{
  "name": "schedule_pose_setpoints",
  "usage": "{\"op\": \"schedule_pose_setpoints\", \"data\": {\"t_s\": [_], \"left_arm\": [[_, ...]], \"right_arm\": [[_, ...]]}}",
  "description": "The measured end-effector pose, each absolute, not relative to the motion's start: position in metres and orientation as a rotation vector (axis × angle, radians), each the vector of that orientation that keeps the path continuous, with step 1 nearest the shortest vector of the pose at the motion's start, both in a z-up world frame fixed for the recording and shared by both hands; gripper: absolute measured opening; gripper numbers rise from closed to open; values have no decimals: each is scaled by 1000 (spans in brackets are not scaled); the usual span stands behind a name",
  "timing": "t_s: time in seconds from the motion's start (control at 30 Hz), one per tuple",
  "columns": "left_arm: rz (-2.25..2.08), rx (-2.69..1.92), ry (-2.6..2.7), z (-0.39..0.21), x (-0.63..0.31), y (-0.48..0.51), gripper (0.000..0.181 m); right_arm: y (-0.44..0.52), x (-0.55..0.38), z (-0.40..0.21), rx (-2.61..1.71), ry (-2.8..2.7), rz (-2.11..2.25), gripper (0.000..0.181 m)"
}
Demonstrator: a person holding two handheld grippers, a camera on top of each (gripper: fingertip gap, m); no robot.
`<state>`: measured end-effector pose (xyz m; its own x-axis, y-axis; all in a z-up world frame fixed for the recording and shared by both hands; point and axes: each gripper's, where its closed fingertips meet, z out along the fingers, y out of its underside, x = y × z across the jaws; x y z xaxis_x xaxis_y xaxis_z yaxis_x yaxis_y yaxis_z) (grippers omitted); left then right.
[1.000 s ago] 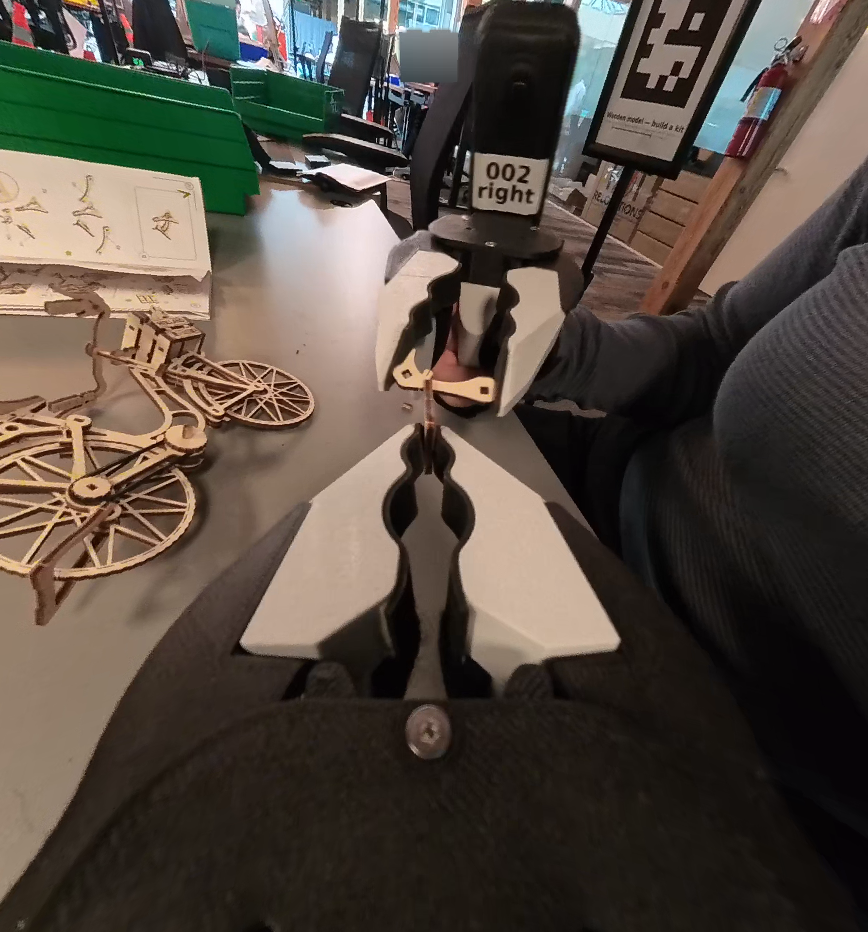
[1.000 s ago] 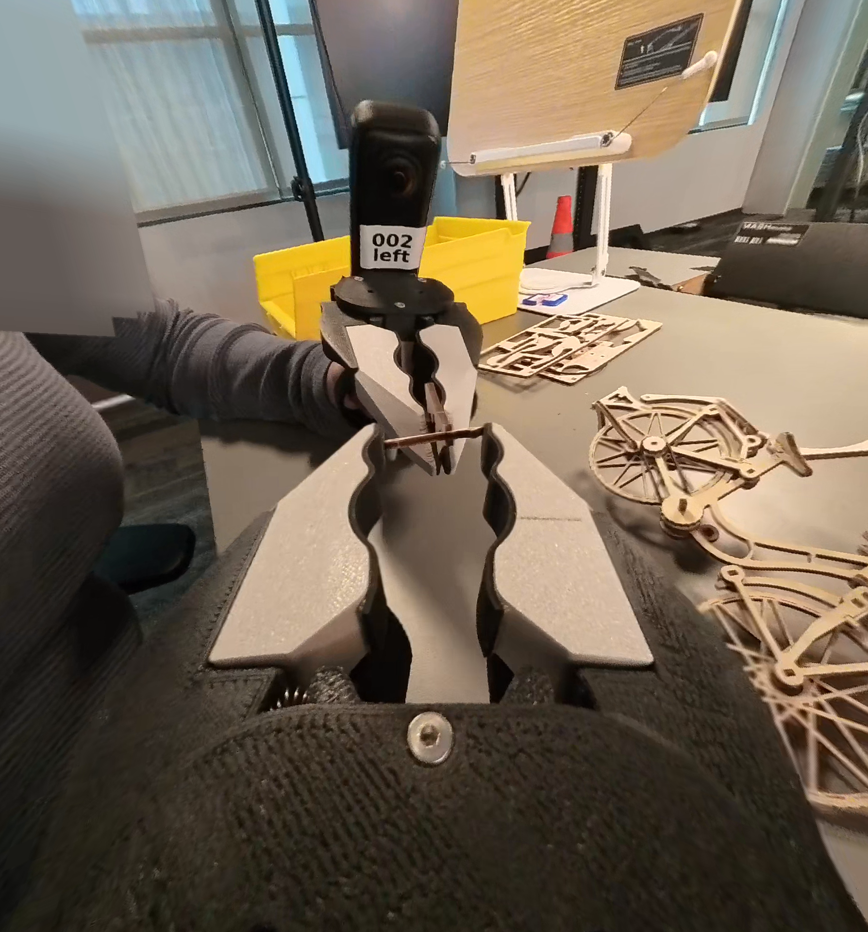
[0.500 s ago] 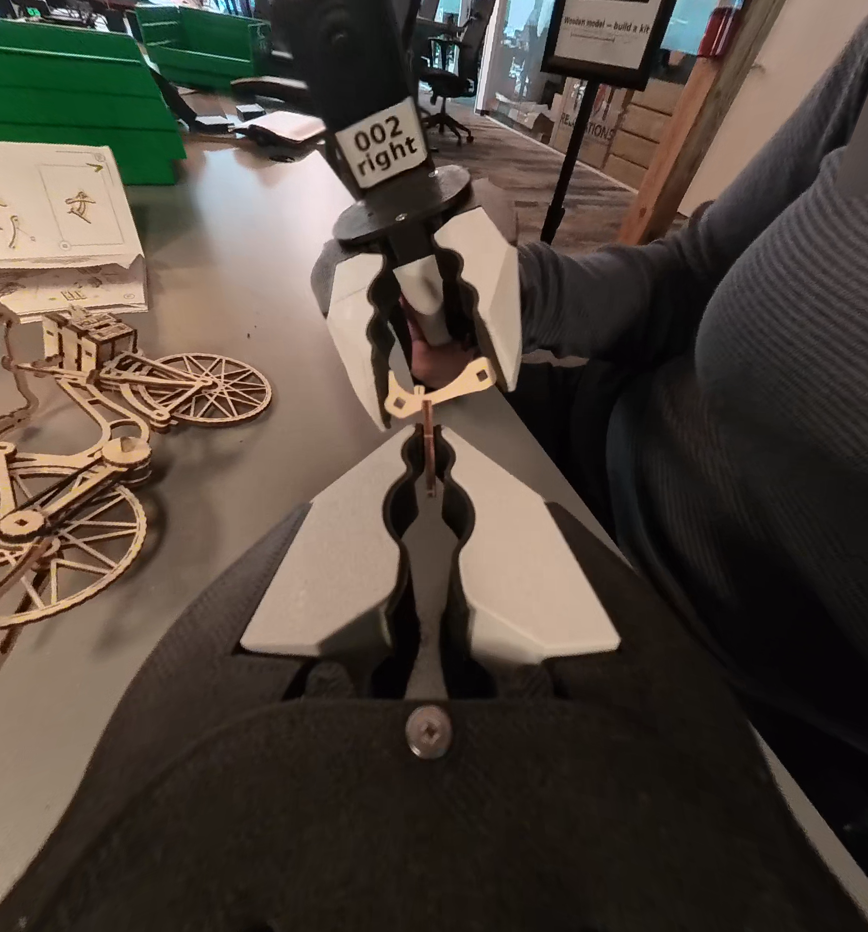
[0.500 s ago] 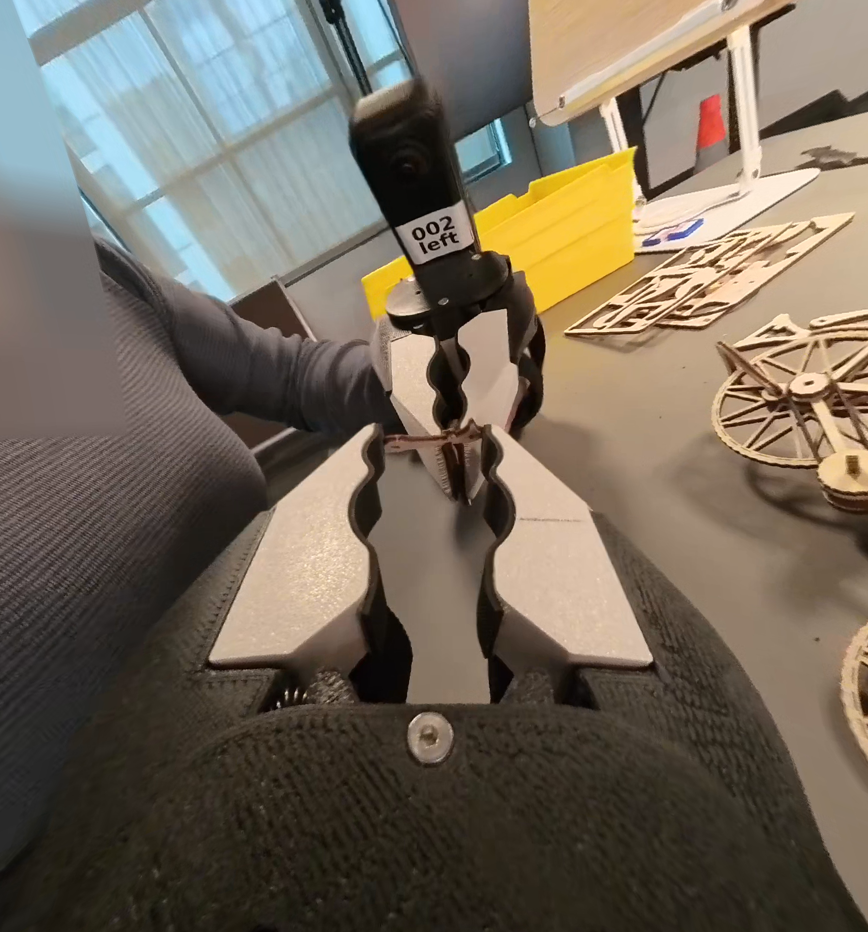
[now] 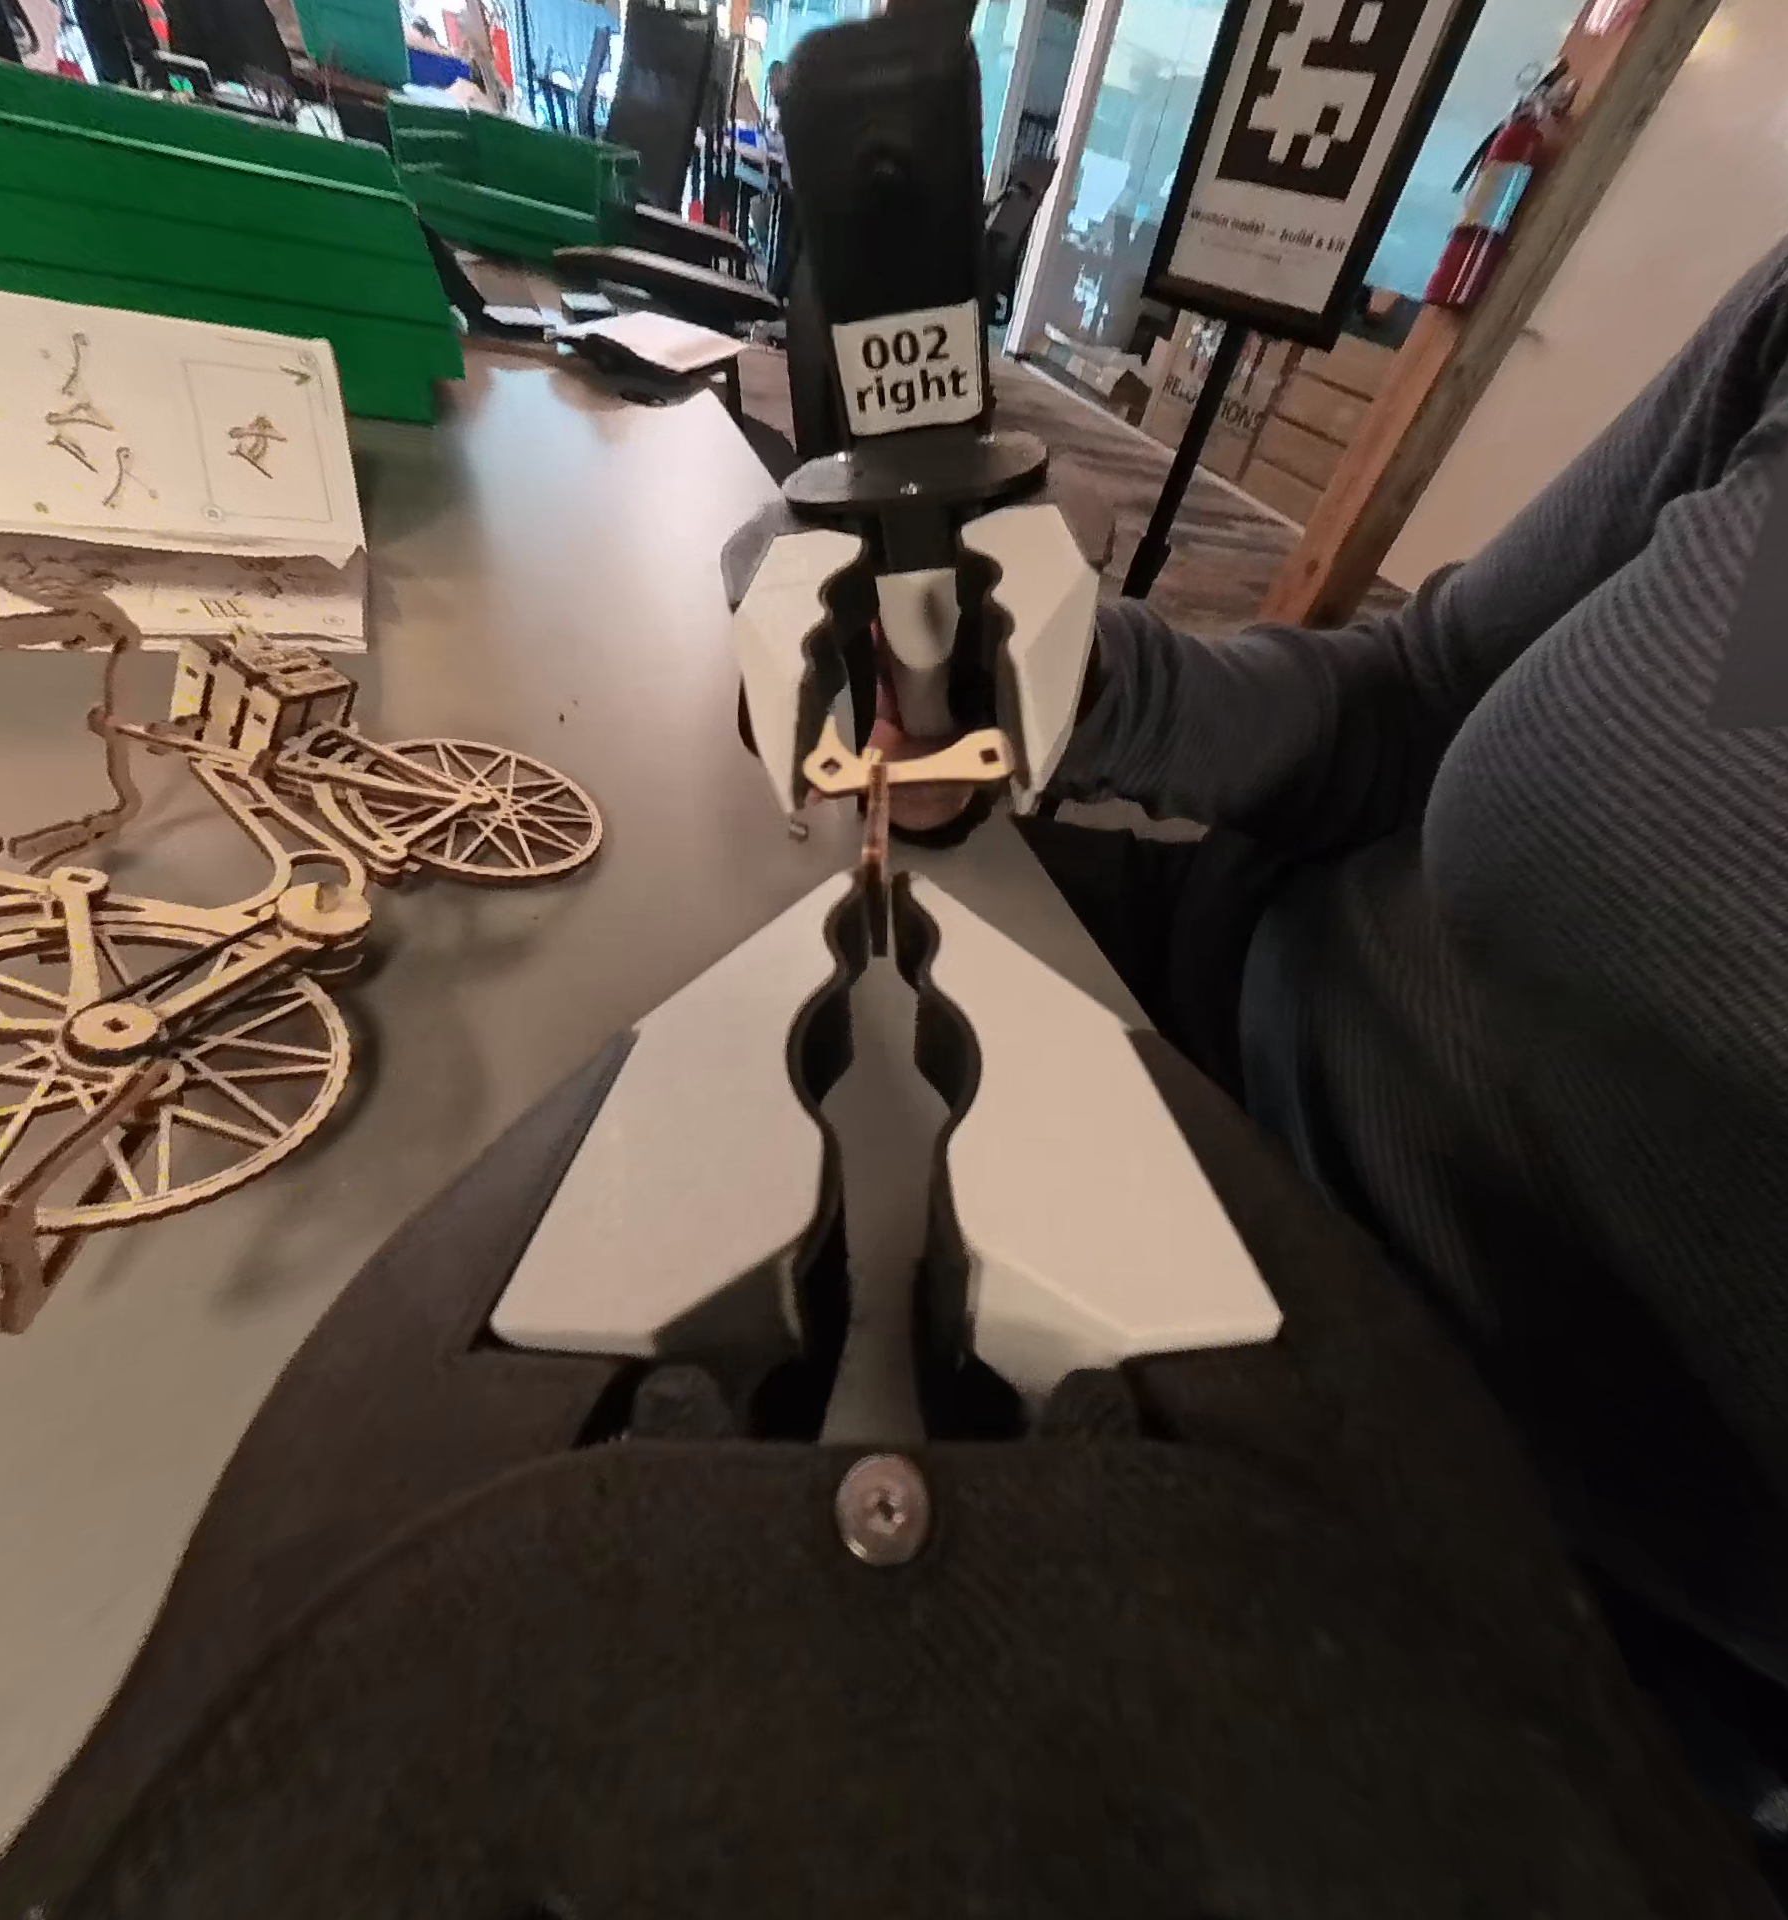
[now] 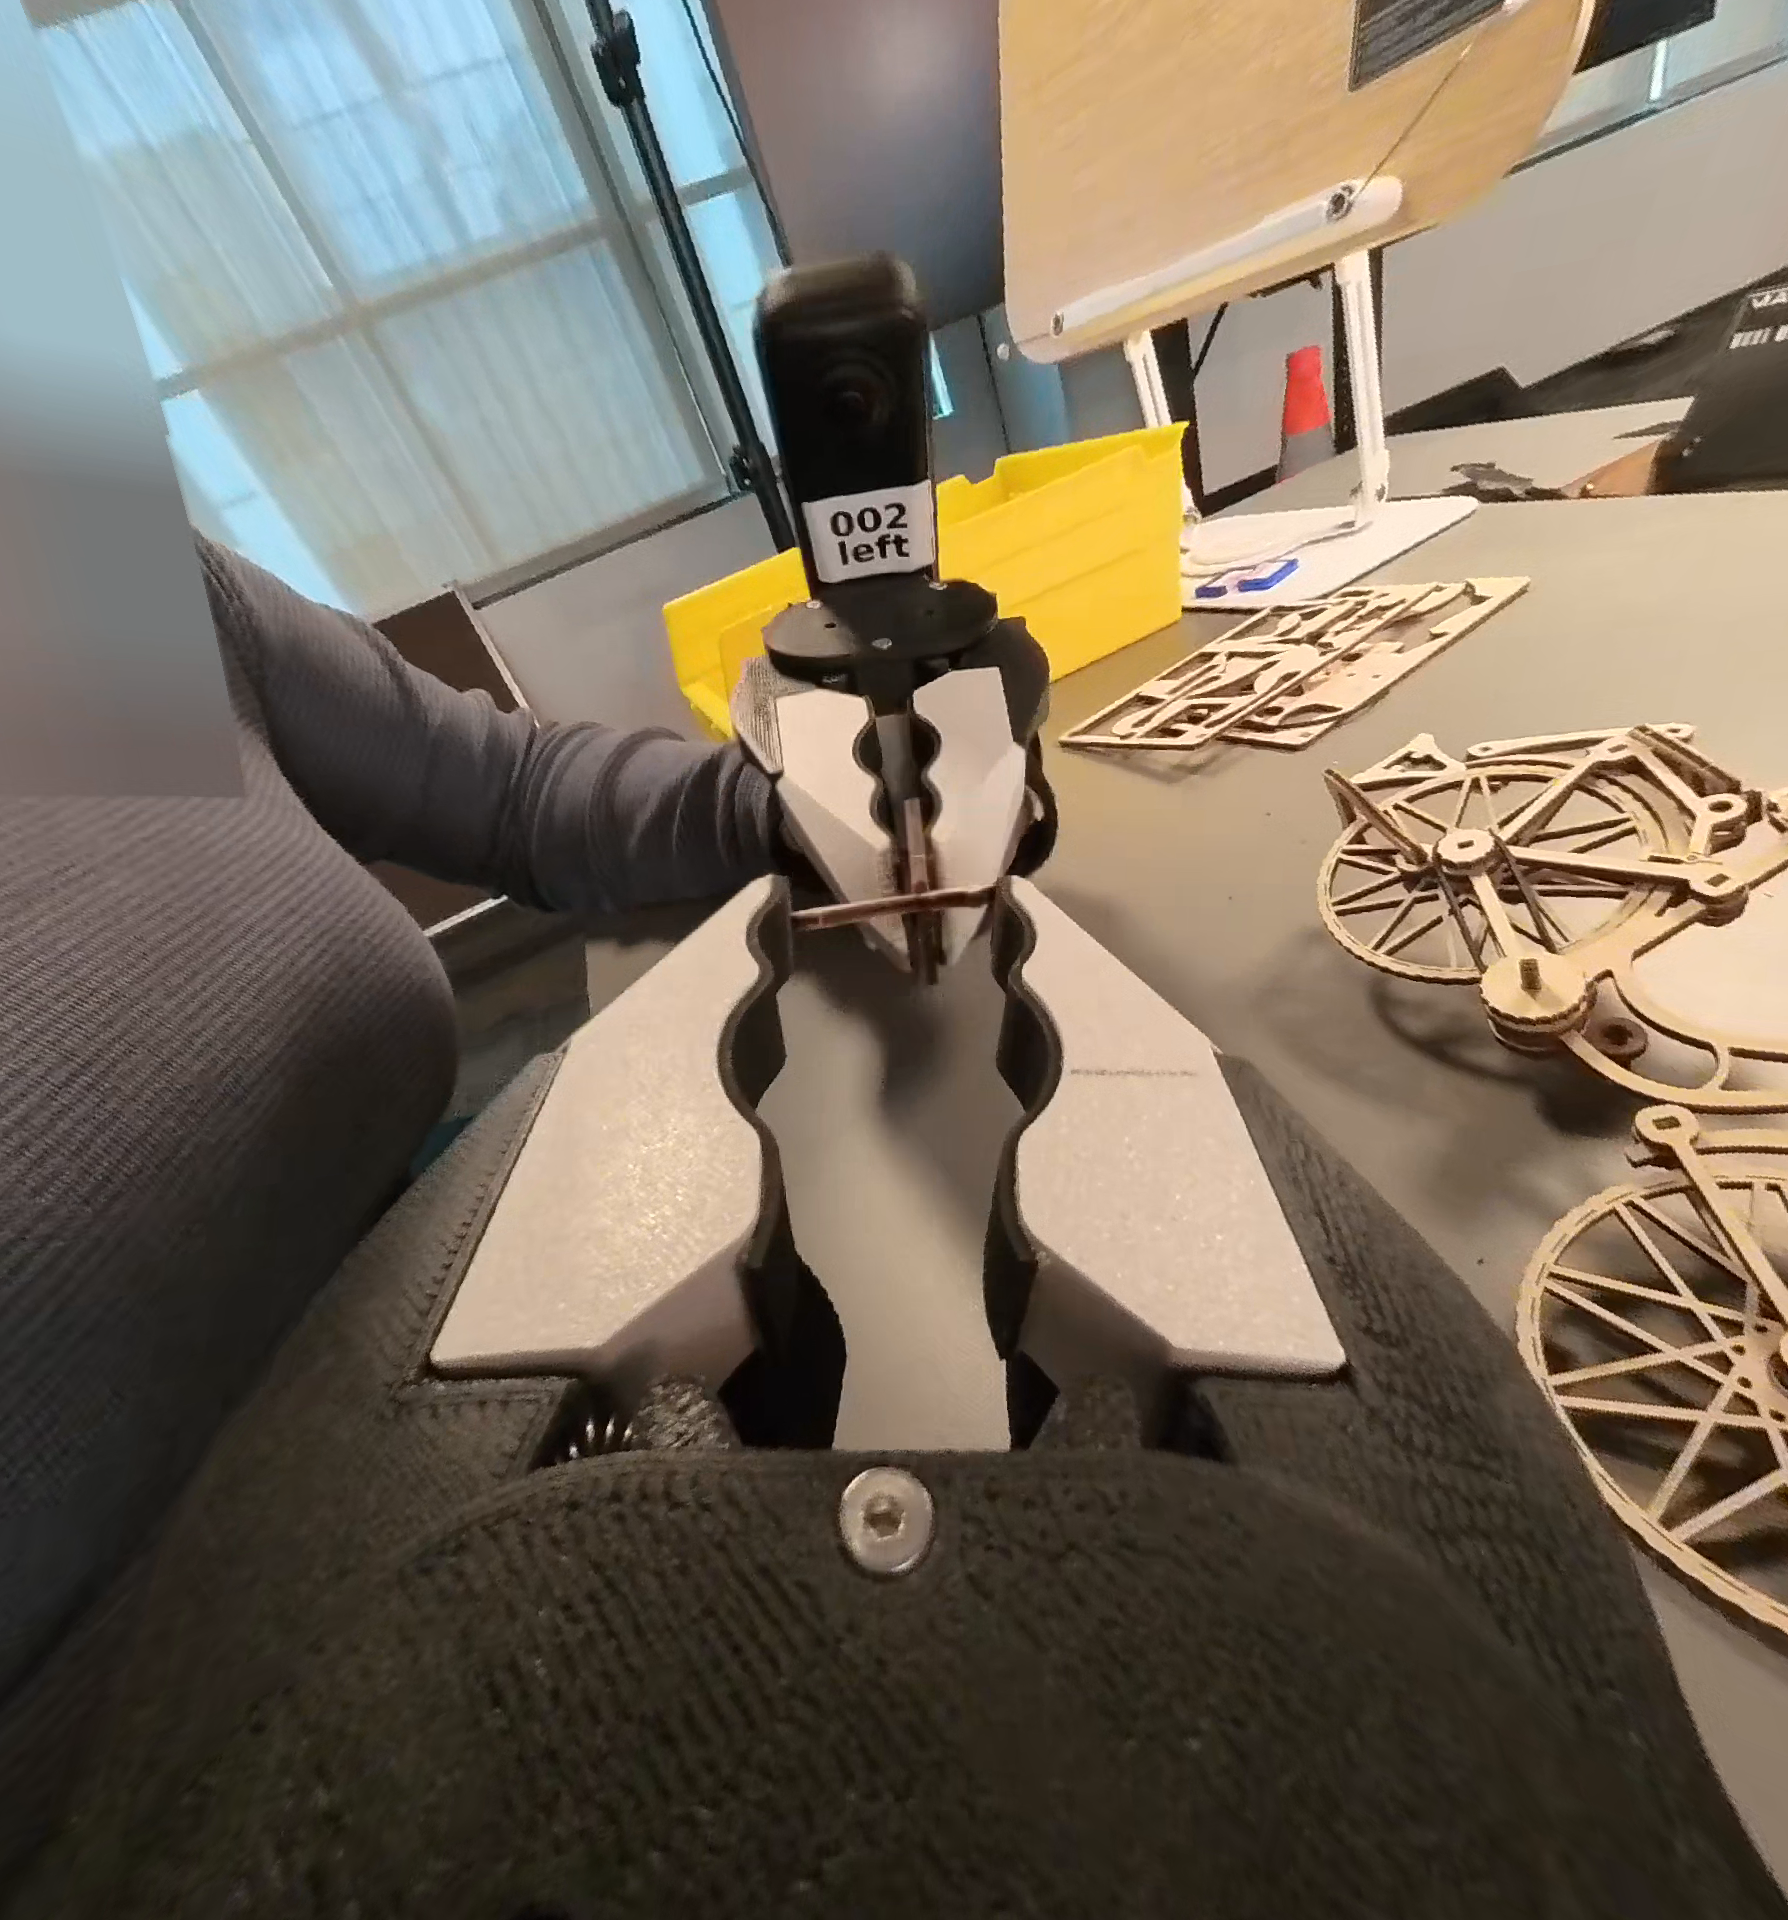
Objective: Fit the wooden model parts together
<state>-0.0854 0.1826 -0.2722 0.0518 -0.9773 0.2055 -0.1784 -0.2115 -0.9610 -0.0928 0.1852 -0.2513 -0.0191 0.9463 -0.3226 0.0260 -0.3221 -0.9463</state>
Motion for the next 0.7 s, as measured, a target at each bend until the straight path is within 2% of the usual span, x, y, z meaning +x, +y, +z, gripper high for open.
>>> {"op": "schedule_pose_setpoints", "data": {"t_s": [0.4,0.7], "left_arm": [[-1320,-1483,1141,-262,-86,183,5],[-1246,-1454,1168,-263,-86,182,1]], "right_arm": [[184,-93,-248,-1433,-1046,1495,36],[183,-92,-248,-1432,-1054,1519,36]]}}
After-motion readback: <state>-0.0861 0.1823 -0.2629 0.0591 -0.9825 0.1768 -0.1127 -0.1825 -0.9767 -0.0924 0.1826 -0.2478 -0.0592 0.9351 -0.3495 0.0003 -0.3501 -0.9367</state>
